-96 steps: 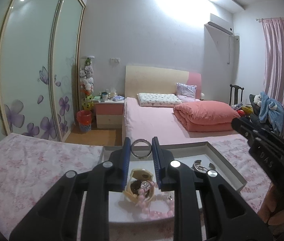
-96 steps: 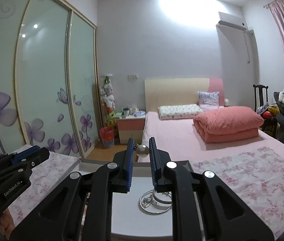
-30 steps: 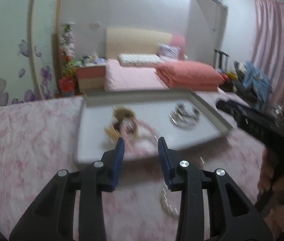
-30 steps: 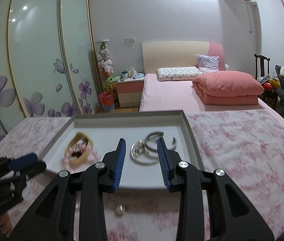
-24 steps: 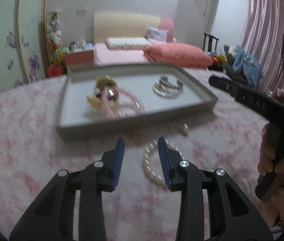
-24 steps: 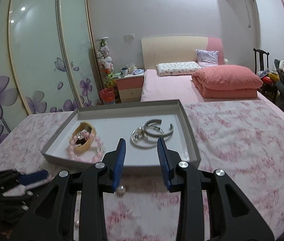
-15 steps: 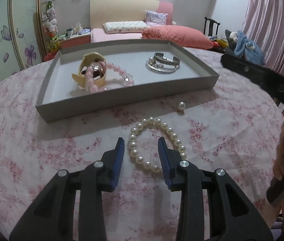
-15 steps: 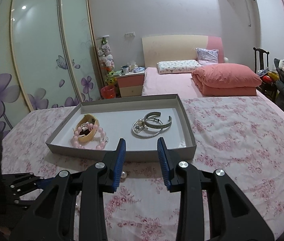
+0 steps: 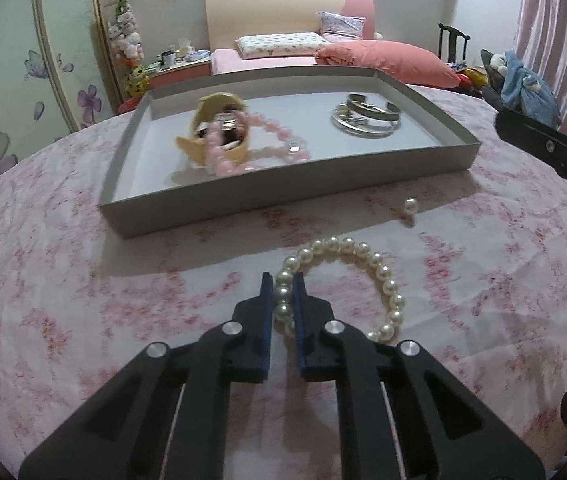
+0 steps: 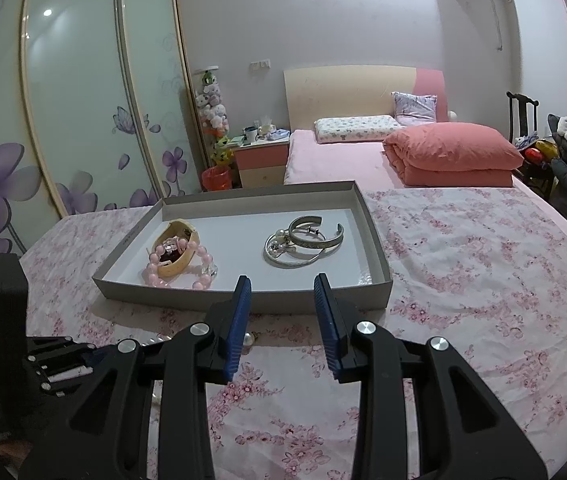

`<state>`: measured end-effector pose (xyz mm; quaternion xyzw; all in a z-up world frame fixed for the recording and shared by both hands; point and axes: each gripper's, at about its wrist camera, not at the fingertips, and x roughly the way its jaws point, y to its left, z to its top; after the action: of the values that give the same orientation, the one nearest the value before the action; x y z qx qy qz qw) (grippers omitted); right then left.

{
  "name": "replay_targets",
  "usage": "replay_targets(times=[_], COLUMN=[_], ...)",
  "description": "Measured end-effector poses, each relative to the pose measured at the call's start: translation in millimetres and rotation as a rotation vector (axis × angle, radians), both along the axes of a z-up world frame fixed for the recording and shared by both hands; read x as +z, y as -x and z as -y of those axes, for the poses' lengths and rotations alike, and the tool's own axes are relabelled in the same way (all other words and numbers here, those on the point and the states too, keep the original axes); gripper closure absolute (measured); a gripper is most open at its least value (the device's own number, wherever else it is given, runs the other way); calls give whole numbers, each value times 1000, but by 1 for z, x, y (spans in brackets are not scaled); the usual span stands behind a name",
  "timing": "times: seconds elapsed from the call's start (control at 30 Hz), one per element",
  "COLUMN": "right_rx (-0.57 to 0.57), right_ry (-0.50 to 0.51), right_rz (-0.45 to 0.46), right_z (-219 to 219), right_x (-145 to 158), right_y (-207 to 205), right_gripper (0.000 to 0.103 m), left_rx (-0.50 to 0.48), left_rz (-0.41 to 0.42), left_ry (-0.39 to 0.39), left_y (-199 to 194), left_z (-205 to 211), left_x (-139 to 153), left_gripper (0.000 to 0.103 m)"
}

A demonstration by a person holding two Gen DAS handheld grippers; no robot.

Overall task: Organize jewelry
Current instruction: 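Grasp the pearl bracelet with the left gripper while the right gripper approaches the other pearl stud, then grasp the second pearl stud with the right gripper while the left gripper holds the pearl bracelet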

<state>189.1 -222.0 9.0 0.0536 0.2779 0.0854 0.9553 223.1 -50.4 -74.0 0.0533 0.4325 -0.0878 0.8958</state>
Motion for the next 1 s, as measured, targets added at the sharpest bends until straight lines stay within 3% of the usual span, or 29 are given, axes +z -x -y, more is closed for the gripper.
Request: replay_targets(times=[0.23,0.4,0.83,1.0], right_rx=[32,77,75,74], right_ry=[12,53,127,125], right_rz=[-48,-118,-296,-312], right_z=[-9,-27,-56,-56], right_x=[-8,-22,-52,-53], right_y=[-6,-15,-43,-44], right_gripper=[69,69,70,79], left_rx=[132,192,191,191], left_rz=[6,2,0,0], left_ry=[-43,-16,-8,-9], left_y=[5,7,6,6], left_z=[-65,-94,-93,-93], left_x=[3,6,7,7], left_gripper=[92,92,92,92])
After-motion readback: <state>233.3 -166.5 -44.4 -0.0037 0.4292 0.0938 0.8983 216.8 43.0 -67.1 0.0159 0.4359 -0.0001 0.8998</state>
